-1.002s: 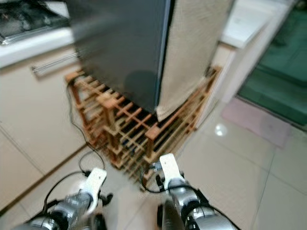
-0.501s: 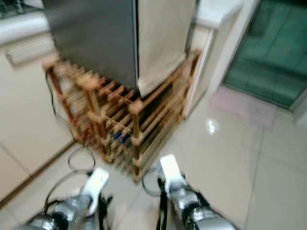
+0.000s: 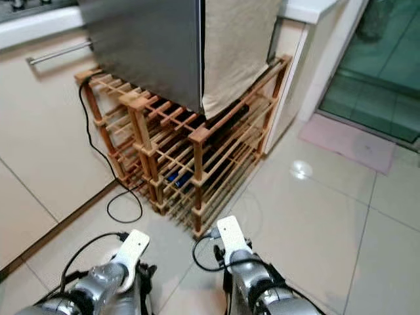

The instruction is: Restocking fridge

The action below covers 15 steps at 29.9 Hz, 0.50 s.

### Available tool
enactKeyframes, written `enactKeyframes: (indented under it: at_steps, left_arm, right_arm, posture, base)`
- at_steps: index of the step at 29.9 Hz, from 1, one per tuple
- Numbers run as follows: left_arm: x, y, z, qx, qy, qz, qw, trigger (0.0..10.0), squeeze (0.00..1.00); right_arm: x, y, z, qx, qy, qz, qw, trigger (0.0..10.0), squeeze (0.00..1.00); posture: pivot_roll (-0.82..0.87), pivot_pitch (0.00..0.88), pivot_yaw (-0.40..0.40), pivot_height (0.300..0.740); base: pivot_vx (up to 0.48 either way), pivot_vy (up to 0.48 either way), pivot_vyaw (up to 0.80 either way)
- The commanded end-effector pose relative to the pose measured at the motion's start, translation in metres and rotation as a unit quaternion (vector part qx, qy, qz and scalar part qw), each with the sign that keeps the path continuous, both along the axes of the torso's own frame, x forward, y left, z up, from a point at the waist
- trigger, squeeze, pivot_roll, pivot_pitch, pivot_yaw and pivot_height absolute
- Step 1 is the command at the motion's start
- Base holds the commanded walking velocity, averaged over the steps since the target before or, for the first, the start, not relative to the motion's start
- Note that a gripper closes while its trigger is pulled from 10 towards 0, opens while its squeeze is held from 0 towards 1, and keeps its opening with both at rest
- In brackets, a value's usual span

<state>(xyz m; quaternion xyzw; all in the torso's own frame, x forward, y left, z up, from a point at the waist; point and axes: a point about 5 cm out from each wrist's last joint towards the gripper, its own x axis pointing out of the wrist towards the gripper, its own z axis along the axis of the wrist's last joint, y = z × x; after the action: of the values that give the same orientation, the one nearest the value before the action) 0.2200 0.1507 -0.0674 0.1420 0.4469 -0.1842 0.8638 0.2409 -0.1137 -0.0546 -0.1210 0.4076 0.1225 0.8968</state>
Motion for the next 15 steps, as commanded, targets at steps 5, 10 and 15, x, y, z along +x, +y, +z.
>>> enactKeyframes:
  at_steps: [5, 10, 15]
  left_arm:
    - [0.0045, 0.0004, 0.0029, 0.008, -0.008, -0.017, 1.000, 10.0, 0.00]
    - [0.0054, 0.0005, 0.0034, 0.019, -0.010, -0.030, 0.999, 10.0, 0.00]
    - [0.0057, 0.0005, 0.0036, 0.021, -0.009, -0.034, 0.999, 10.0, 0.00]
  right_arm:
    - [0.0073, 0.0009, 0.0053, -0.004, -0.015, 0.007, 1.000, 10.0, 0.18]
    - [0.0076, 0.0009, 0.0055, -0.004, -0.015, 0.007, 1.000, 10.0, 0.20]
    - [0.0079, 0.0008, 0.0057, -0.006, -0.015, 0.007, 1.000, 10.0, 0.22]
  posture:
    - [-0.06, 0.000, -0.008, 0.698]
    - [-0.06, 0.000, -0.008, 0.723]
    - [-0.06, 0.000, -0.008, 0.740]
  base:
    - [0.000, 0.000, 0.00]
    - [0.000, 0.000, 0.00]
    - [0.000, 0.000, 0.00]
